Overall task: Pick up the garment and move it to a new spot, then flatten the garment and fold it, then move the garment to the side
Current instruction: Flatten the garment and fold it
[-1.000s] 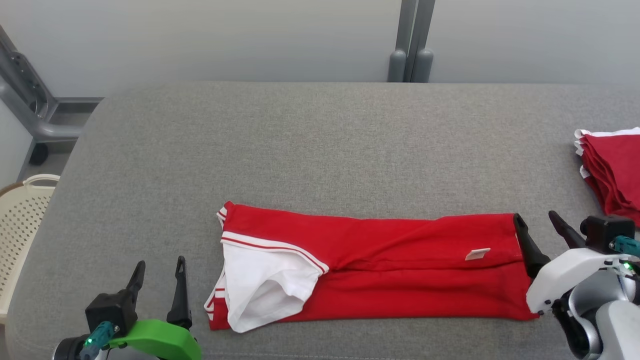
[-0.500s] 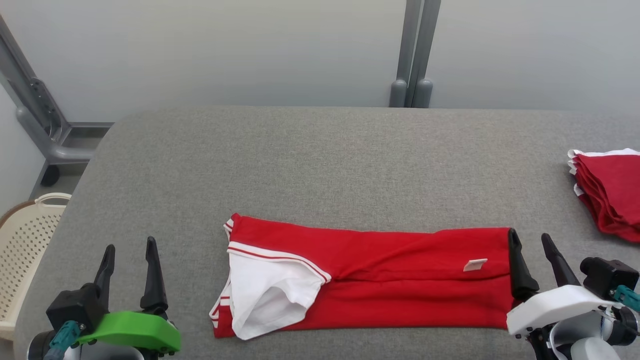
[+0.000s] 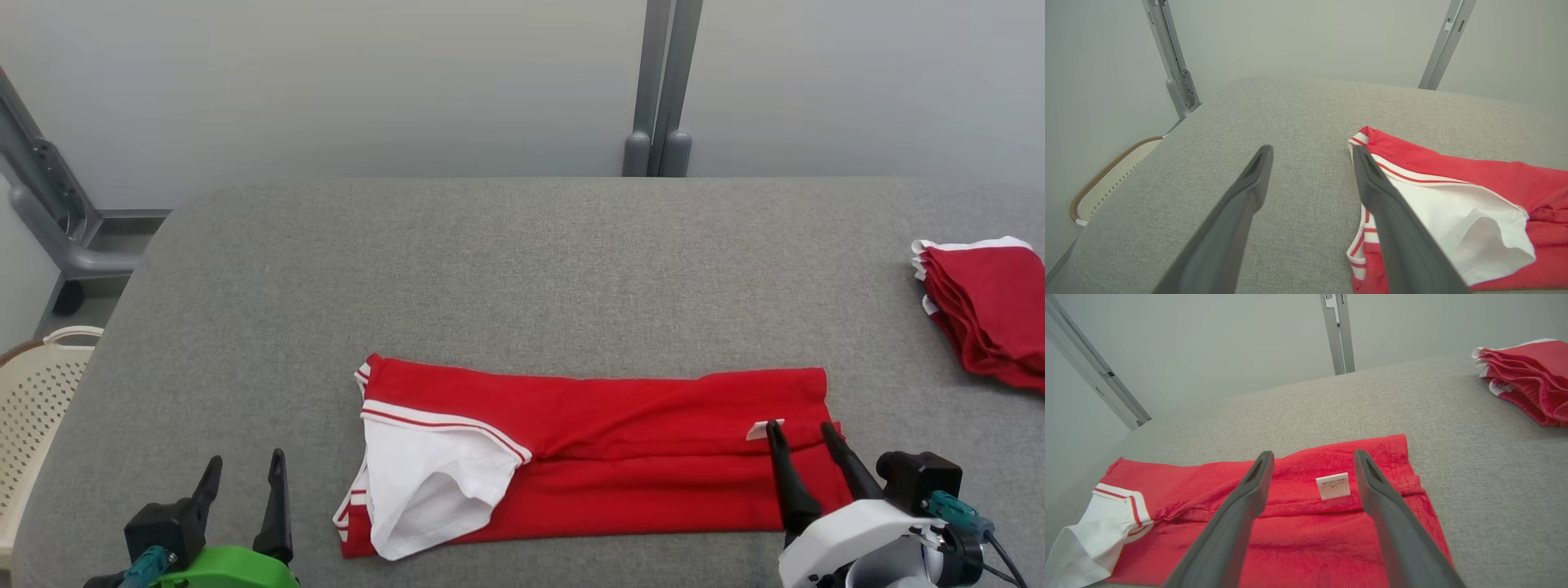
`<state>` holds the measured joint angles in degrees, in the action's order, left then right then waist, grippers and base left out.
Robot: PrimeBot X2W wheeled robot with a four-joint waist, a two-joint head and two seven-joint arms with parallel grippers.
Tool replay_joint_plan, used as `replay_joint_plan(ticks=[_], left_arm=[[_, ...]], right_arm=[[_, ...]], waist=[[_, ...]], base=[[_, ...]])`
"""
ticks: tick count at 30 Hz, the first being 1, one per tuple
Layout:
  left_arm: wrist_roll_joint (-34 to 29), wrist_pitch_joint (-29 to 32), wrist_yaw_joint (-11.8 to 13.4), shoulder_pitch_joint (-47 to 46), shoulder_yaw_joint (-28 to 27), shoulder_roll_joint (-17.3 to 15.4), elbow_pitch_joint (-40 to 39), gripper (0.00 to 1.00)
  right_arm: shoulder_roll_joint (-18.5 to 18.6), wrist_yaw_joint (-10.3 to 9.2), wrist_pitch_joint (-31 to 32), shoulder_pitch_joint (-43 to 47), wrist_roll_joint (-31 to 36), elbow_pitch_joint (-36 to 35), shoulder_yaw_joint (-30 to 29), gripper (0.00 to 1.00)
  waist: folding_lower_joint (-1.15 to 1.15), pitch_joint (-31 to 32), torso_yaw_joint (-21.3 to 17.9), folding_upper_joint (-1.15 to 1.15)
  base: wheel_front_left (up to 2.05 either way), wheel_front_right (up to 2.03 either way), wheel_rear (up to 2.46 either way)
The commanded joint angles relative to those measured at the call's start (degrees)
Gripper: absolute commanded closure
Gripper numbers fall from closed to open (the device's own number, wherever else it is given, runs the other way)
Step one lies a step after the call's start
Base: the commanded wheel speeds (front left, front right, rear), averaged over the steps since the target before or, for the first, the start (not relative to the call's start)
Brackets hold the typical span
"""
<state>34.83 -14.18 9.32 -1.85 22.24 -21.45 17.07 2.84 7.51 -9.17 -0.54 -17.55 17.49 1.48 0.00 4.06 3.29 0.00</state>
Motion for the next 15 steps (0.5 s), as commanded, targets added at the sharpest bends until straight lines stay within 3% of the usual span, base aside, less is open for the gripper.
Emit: replay_joint_plan(ticks=[1,15], left_arm=[[-0.09,-0.17,-0.19,0.09,0.24,0.20,0.77,0.00],[-0.33,-0.60,-0.40,-1.66,0.02,1.19,2.66,0.00]], right_arm=[[0.13,-0.05,-0.19,0.61,0.03,0.50,0.00,0.00],[0.11,-0.04,0.53,-0.68,-2.87,0.92,0.20,0.00]], waist=[[0.00,-0.21,-0.23,0.00],[0.00,-1.00,-0.64,0.00]], base=[[0.00,0.00,0.00],[0.00,0.00,0.00]])
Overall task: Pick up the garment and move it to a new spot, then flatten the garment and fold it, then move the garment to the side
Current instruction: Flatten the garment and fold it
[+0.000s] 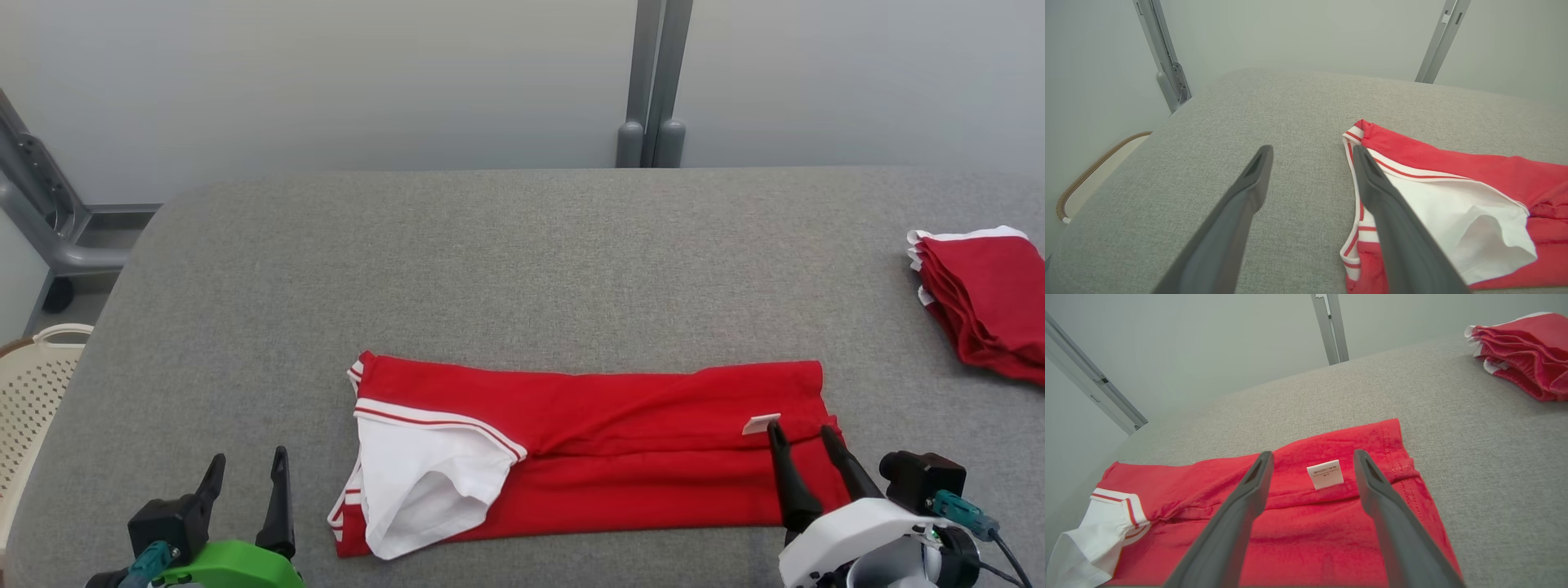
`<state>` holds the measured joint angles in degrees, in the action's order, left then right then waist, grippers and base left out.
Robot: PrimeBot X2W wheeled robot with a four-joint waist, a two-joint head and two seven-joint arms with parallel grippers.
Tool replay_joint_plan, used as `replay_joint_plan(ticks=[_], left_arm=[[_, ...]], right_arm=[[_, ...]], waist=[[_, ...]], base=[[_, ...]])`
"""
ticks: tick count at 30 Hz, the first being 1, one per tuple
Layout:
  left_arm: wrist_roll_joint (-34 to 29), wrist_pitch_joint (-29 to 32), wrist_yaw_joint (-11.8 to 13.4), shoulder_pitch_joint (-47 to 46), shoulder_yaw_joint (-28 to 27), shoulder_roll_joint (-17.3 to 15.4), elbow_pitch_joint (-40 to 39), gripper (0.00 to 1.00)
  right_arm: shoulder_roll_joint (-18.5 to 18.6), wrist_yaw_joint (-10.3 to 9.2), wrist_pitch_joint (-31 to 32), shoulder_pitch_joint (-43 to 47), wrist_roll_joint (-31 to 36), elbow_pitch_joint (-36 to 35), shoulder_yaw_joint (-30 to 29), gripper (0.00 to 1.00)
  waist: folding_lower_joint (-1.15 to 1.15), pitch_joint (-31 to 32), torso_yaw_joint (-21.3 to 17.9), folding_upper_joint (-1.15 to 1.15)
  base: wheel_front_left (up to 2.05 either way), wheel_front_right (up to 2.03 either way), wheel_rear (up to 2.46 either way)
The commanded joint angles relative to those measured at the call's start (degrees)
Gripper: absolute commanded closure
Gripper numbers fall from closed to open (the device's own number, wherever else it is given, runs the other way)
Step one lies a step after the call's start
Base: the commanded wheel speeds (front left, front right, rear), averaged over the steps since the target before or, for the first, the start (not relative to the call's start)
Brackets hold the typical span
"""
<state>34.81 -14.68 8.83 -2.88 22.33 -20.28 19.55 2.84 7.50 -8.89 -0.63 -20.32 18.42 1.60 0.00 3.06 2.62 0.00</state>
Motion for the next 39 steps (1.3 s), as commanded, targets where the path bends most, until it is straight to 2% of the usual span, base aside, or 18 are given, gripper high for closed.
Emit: replay_joint_plan(ticks=[1,4,8,18,24,31,39], left_arm=[[-0.35,-0.13,0.08,-0.61,-0.06,0.06,0.26,0.00],[-0.34,-0.20,0.09,-0.63,-0.14,0.17,0.26,0.00],[-0.42,-0.27,0.15,-0.65,-0.09,0.27,0.03,0.00],[-1.22,-0.25,0.20,-1.60,0.36,1.20,-0.68,0.00],[-1.35,-0.33,-0.52,-2.75,0.78,1.71,-0.04,0.00],[-1.35,-0.43,-1.14,-3.55,0.98,1.91,0.80,0.00],[-0.72,-0.49,-1.26,-3.27,0.95,2.12,1.48,0.00]], right_arm=[[0.10,-0.03,0.54,-0.67,-0.22,-0.06,0.14,0.00],[0.14,-0.04,1.21,-0.96,-0.79,-0.33,-0.25,0.00],[0.16,-0.03,2.72,-2.40,-0.88,-0.59,-4.27,0.00],[0.03,-0.01,20.92,-10.89,6.81,3.76,-17.84,0.00],[0.12,-0.01,26.06,-14.51,9.52,7.17,-19.09,0.00],[0.14,-0.01,28.57,-14.26,10.40,10.94,-19.91,0.00],[0.16,-0.02,30.35,-12.34,11.58,10.19,-20.90,0.00]], waist=[[0.00,-0.01,0.01,0.00],[0.00,-0.09,0.00,0.00],[0.00,-0.47,0.04,0.00],[0.00,-3.50,1.12,0.00],[0.00,-5.21,2.32,0.00],[0.00,-5.78,3.39,0.00],[0.00,-5.66,3.57,0.00]], base=[[0.00,0.00,0.00],[0.00,0.00,0.00],[0.00,0.00,0.00],[0.00,0.00,0.00],[0.00,0.00,0.00],[0.00,0.00,0.00],[0.00,0.00,0.00]])
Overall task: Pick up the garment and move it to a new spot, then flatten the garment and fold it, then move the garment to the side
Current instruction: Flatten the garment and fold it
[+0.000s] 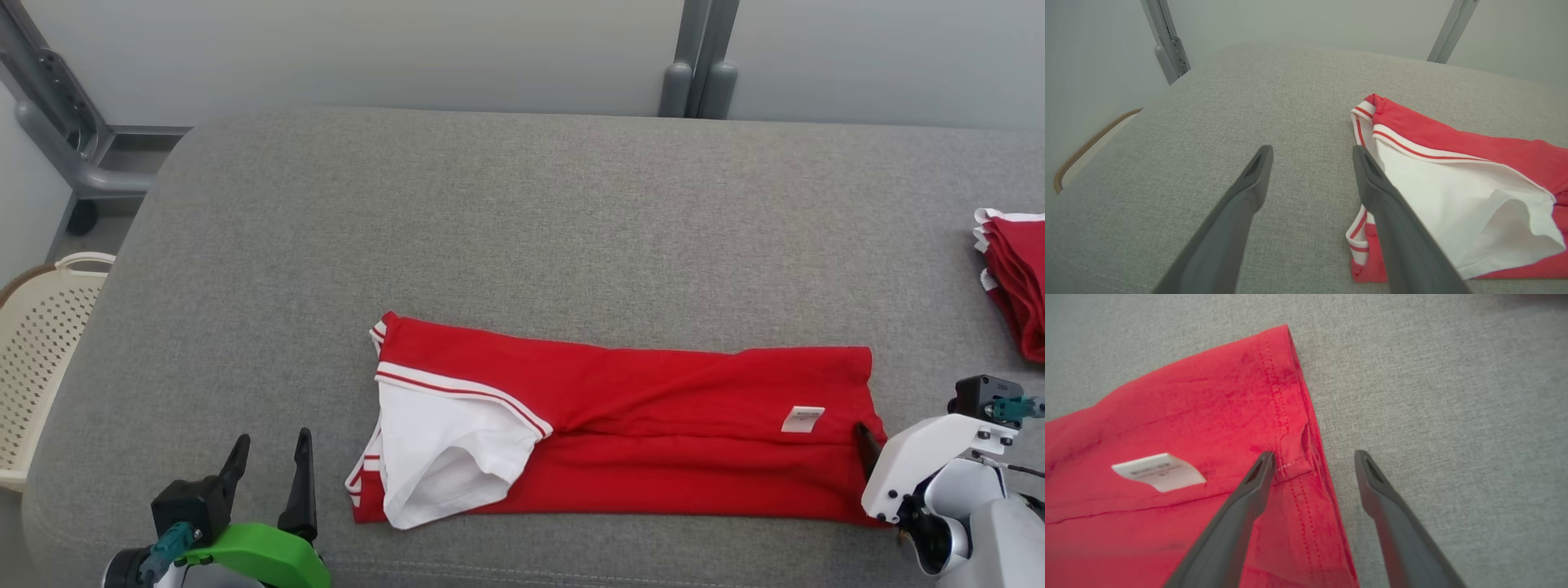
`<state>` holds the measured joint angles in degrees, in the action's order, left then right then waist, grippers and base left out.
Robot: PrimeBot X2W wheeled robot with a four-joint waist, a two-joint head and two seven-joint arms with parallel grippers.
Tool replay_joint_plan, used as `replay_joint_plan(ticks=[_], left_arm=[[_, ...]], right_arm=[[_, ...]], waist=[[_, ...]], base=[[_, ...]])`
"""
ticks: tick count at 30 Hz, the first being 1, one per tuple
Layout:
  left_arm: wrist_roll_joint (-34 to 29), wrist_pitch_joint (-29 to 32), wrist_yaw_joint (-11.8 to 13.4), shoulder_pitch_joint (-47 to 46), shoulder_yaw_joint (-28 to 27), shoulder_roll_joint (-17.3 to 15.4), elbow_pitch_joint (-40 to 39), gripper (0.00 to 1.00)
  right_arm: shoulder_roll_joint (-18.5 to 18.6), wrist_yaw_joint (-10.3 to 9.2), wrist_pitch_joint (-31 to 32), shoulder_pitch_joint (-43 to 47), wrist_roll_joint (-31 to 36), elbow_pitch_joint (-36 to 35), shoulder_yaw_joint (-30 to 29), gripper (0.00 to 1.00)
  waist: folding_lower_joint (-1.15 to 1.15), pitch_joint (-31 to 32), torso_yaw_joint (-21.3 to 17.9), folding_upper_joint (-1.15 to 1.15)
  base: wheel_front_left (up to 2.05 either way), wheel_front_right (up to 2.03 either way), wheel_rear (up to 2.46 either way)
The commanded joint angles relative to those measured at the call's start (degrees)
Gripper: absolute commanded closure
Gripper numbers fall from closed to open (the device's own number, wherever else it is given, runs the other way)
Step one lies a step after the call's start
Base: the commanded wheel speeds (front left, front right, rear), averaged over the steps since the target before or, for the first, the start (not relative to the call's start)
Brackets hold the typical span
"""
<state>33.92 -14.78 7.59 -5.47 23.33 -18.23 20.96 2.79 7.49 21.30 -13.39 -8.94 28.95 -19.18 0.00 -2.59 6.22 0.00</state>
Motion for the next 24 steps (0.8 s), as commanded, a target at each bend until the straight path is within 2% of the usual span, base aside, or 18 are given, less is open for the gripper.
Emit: replay_joint_plan(ticks=[1,14,15,16,18,20,24], left_arm=[[0.19,-0.40,0.00,-0.69,-0.04,0.08,0.04,0.00],[0.66,-0.11,-0.49,-2.20,0.32,0.28,0.43,0.00],[0.72,-0.12,-0.55,-2.43,0.35,0.32,0.51,0.00],[0.77,-0.13,-0.56,-2.59,0.37,0.34,0.61,0.00],[0.78,-0.14,-0.72,-2.71,0.42,0.37,0.85,0.00],[1.07,-0.15,-0.87,-2.81,0.57,0.52,1.19,0.00],[1.19,-0.18,-1.08,-2.79,0.57,0.49,1.68,0.00]], right_arm=[[0.22,-0.01,0.32,0.53,0.20,-0.83,-0.22,0.00],[0.19,0.00,5.25,-1.44,0.33,-0.80,0.36,0.00],[0.18,-0.01,5.81,-1.69,0.24,-0.32,0.45,0.06],[0.18,0.00,6.20,-2.03,-0.10,0.10,0.53,0.25],[0.11,-0.01,7.30,-2.41,0.17,1.01,0.44,0.73],[0.14,-0.05,8.44,-2.72,0.17,1.82,0.63,1.00],[0.29,-0.07,7.38,-3.82,0.92,1.14,-0.90,1.00]], waist=[[0.00,-0.08,-0.10,0.00],[0.00,-2.40,-0.08,0.00],[0.00,-2.57,0.00,0.00],[0.00,-2.69,0.07,0.00],[0.00,-2.86,0.19,0.00],[0.00,-2.84,0.35,0.00],[0.00,-2.62,0.30,0.00]], base=[[0.00,0.00,0.00],[0.00,0.00,0.00],[0.00,0.00,0.00],[0.00,0.00,0.00],[0.00,0.00,0.00],[0.00,0.00,0.00],[0.00,0.00,0.00]])
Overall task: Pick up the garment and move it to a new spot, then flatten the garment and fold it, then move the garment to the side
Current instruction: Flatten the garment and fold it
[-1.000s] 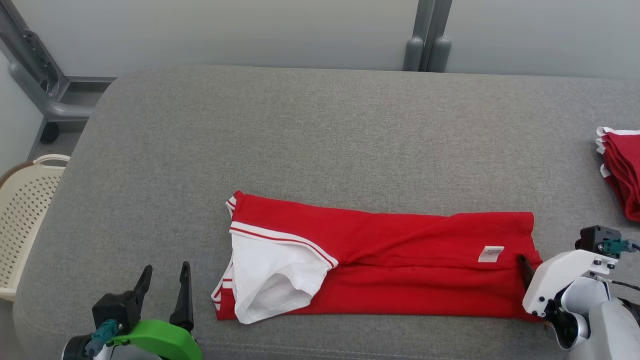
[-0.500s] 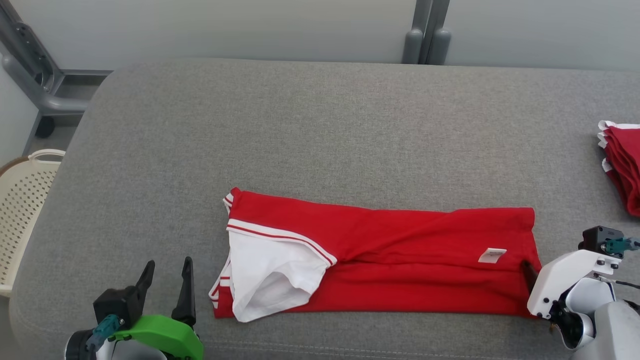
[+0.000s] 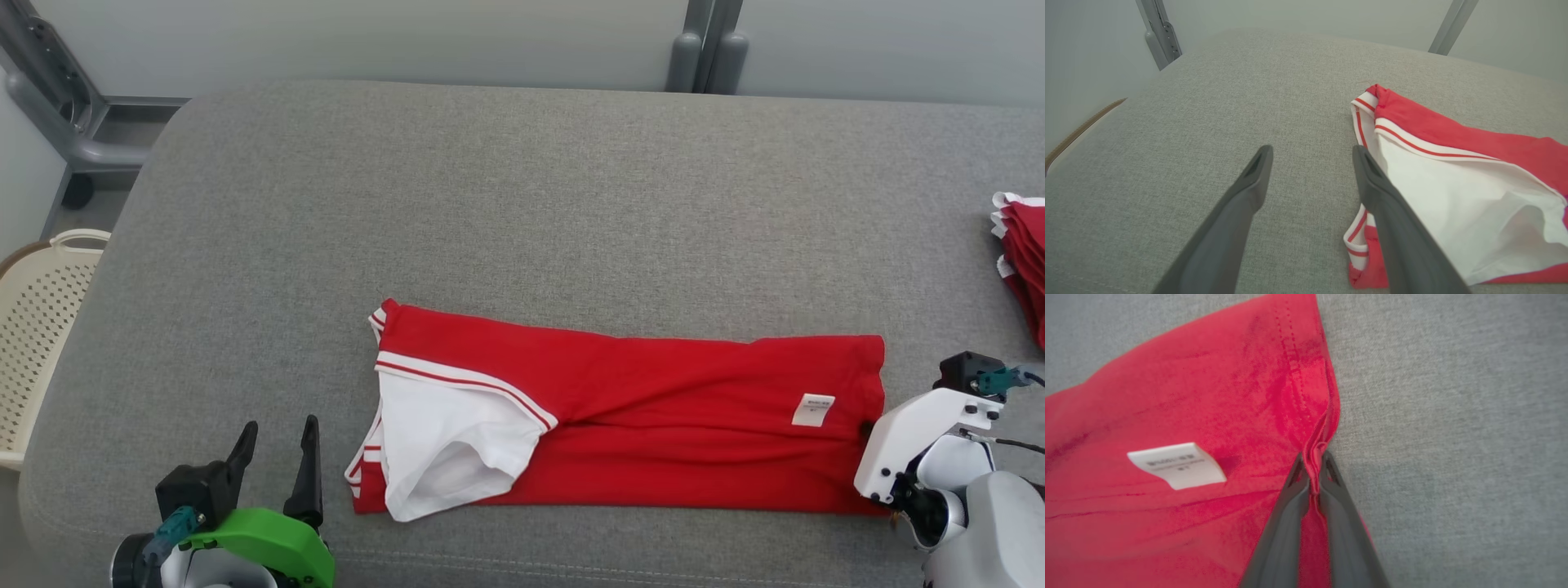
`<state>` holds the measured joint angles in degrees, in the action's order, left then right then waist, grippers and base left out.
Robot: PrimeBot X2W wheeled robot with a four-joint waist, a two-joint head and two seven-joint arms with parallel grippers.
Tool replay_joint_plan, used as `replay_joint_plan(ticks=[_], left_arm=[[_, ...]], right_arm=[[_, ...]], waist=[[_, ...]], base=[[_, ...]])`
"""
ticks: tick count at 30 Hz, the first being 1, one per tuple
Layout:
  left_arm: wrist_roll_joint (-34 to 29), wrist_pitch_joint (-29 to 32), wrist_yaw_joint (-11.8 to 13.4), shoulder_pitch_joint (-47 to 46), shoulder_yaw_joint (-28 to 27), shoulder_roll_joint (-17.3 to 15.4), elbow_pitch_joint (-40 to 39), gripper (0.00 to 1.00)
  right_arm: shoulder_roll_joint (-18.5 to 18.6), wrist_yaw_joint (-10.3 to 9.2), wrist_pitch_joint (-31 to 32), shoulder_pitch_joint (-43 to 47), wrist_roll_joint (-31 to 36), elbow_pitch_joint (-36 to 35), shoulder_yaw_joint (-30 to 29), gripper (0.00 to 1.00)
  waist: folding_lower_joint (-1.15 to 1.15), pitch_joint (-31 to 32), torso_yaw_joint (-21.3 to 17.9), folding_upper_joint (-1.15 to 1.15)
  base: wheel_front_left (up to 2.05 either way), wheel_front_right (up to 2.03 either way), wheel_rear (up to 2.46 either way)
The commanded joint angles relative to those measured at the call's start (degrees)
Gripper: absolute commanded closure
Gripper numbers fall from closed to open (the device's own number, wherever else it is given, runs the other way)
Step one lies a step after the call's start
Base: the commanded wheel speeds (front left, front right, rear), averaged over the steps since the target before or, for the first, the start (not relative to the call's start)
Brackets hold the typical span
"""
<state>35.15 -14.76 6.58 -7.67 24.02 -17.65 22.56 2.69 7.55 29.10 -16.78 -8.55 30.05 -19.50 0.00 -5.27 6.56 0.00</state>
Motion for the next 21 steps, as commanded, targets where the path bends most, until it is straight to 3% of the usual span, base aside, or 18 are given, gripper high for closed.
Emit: replay_joint_plan(ticks=[1,8,21], left_arm=[[0.01,-0.21,-0.09,-0.60,-0.12,-0.11,0.16,0.00],[0.11,-0.29,0.01,-0.27,-0.16,-0.25,0.25,0.00],[0.41,-0.34,0.33,1.19,0.29,-0.30,0.28,0.00]], right_arm=[[0.46,-0.13,-0.72,-0.83,0.79,-0.16,-1.06,1.00],[0.46,-0.13,-2.13,-2.52,1.99,-2.21,-7.35,1.00],[0.37,-0.12,3.74,-0.46,5.33,-10.51,-16.93,1.00]], waist=[[0.00,0.08,-0.09,0.00],[0.00,0.66,-0.52,0.00],[0.00,2.64,-1.44,0.00]], base=[[0.00,0.00,0.00],[0.00,0.00,0.00],[0.00,0.00,0.00]])
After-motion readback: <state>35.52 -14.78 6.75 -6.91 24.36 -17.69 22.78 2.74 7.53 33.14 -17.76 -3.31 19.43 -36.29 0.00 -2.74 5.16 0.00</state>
